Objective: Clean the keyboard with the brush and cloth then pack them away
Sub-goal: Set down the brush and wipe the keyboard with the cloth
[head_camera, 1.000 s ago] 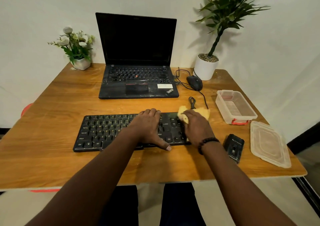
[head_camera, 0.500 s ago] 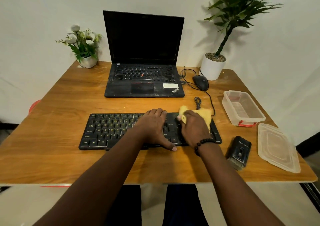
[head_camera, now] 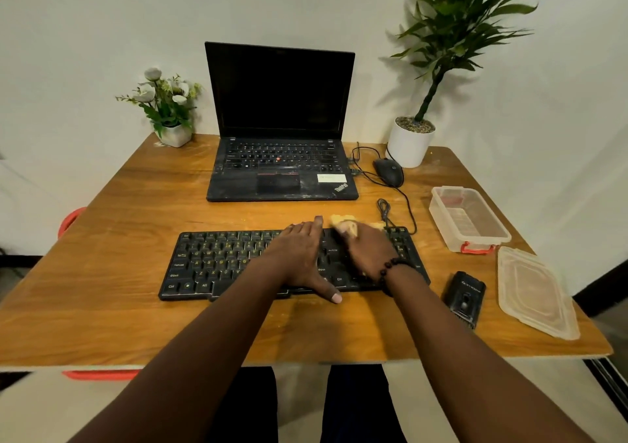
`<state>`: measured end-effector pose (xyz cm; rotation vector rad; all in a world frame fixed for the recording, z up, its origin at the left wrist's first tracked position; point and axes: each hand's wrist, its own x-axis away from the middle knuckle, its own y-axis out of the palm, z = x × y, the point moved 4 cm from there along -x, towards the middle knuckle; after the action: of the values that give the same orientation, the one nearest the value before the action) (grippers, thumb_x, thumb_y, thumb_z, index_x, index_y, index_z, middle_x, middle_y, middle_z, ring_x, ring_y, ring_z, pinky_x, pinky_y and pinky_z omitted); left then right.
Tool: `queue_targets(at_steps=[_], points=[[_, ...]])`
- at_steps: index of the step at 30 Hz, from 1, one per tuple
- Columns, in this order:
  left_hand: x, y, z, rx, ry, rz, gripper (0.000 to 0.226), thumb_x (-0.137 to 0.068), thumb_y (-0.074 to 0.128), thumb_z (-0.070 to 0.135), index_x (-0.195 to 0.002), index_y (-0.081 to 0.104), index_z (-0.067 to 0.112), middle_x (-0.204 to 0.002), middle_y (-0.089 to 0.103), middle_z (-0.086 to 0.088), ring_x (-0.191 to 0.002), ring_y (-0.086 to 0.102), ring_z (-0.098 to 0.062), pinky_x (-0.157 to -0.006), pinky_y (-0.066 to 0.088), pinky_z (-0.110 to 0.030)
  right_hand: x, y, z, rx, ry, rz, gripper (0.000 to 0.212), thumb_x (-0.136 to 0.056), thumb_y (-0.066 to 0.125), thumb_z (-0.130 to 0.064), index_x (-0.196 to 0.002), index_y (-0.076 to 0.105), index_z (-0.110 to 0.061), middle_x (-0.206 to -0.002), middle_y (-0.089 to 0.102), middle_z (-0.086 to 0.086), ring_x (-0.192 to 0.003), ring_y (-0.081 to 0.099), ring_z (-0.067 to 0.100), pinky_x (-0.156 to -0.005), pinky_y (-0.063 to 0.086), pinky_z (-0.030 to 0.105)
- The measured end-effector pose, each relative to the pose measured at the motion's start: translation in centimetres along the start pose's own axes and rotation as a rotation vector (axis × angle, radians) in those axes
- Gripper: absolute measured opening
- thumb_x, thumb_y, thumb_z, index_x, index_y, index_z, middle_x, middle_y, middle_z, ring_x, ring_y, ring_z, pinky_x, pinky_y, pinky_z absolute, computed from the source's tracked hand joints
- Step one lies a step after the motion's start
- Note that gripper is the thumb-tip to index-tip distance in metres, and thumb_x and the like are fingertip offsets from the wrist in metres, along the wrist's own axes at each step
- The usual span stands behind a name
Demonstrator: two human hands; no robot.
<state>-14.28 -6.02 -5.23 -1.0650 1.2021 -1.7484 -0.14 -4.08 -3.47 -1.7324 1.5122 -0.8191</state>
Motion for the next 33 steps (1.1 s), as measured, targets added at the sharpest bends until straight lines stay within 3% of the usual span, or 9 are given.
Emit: queue_targets(at_steps=[2,5,9,15,19,24,26,28,33], points=[[0.2,0.1,-0.4,-0.027,0.018,-0.053,0.154,-0.055,0.073,0.082,-0.154,-0.02,0.011,-0.165,-0.017,-0.012,-0.15,-0.017,-0.032,-0.117,-0.011,-0.041,1.2,-2.7,1.5,-0.253,0.168,0.213,0.036,-0.102,0.037,-0.036,-0.122,0.057,-0.014,-0.099,0.063,0.0,-0.093,0.059,0.02,-0.07,0.042,0.028],[1.0,-0.7,-1.8,-0.076,0.002,-0.105,0.15,-0.057,0.074,0.08,-0.156,-0.015,0.011,-0.165,-0.014,-0.012,-0.15,-0.015,-0.037,-0.119,-0.008,-0.049,5.2,-3.2,1.9,-0.205,0.119,0.41,0.033,-0.099,0.045,-0.03,-0.126,0.058,-0.014,-0.114,0.063,0.004,-0.103,0.057,0.019,-0.081,0.047,0.03],[1.5,-1.0,-2.4,-0.149,-0.023,-0.071,0.145,-0.056,0.071,0.083,-0.157,0.0,0.008,-0.163,0.006,-0.012,-0.148,0.008,-0.037,-0.121,0.008,-0.049,8.7,3.3,0.4,0.112,-0.113,0.303,0.035,-0.092,0.06,-0.016,-0.126,0.059,-0.011,-0.13,0.054,0.003,-0.125,0.044,0.018,-0.11,0.033,0.028],[1.2,-0.6,-2.3,-0.151,-0.031,-0.018,0.146,-0.054,0.066,0.089,-0.157,0.001,0.007,-0.162,0.009,-0.014,-0.147,0.011,-0.037,-0.121,0.01,-0.05,7.9,0.7,2.5,0.239,-0.141,0.247,0.036,-0.096,0.053,-0.02,-0.132,0.055,-0.021,-0.138,0.051,-0.006,-0.13,0.04,0.011,-0.113,0.028,0.028],[0.8,-0.3,-1.6,-0.111,-0.031,0.001,0.15,-0.055,0.068,0.087,-0.157,-0.009,0.008,-0.163,0.004,-0.015,-0.149,0.006,-0.038,-0.121,0.006,-0.05,8.0,1.1,1.3,-0.312,-0.044,0.18,0.035,-0.1,0.042,-0.038,-0.123,0.061,-0.02,-0.12,0.062,-0.005,-0.116,0.054,0.011,-0.092,0.041,0.02],[1.9,-0.3,-2.3,0.011,-0.016,-0.122,0.155,-0.056,0.076,0.079,-0.152,-0.027,0.014,-0.162,-0.027,-0.009,-0.148,-0.023,-0.037,-0.116,-0.013,-0.051,5.6,-2.4,2.5,-1.051,0.365,0.584,0.044,-0.096,0.039,-0.056,-0.118,0.058,-0.022,-0.105,0.063,-0.004,-0.096,0.061,0.019,-0.09,0.051,0.043],[2.7,-0.9,-3.8,-0.012,-0.055,-0.173,0.155,-0.055,0.076,0.078,-0.152,-0.027,0.014,-0.161,-0.03,-0.01,-0.146,-0.027,-0.038,-0.116,-0.015,-0.052,4.2,-2.4,0.7,-0.939,0.252,0.498,0.047,-0.098,0.035,-0.053,-0.133,0.05,-0.026,-0.105,0.056,-0.01,-0.093,0.055,0.011,-0.088,0.046,0.038],[3.3,-1.5,-5.1,-0.072,-0.095,-0.215,0.152,-0.056,0.076,0.078,-0.155,-0.019,0.013,-0.164,-0.018,-0.012,-0.149,-0.018,-0.04,-0.119,-0.007,-0.054,2.6,-0.9,-1.3,-0.658,0.123,0.292,0.057,-0.097,0.03,-0.056,-0.147,0.031,-0.027,-0.131,0.048,-0.01,-0.118,0.047,0.012,-0.1,0.037,0.034],[3.6,-1.2,-5.4,-0.141,-0.073,-0.137,0.148,-0.054,0.073,0.083,-0.158,-0.005,0.012,-0.164,0.003,-0.01,-0.149,0.006,-0.036,-0.121,0.012,-0.051,0.7,5.9,-3.1,0.286,-0.091,-0.089,0.063,-0.101,0.017,-0.051,-0.154,0.004,-0.019,-0.162,-0.004,0.003,-0.148,-0.008,0.022,-0.12,-0.001,0.04]])
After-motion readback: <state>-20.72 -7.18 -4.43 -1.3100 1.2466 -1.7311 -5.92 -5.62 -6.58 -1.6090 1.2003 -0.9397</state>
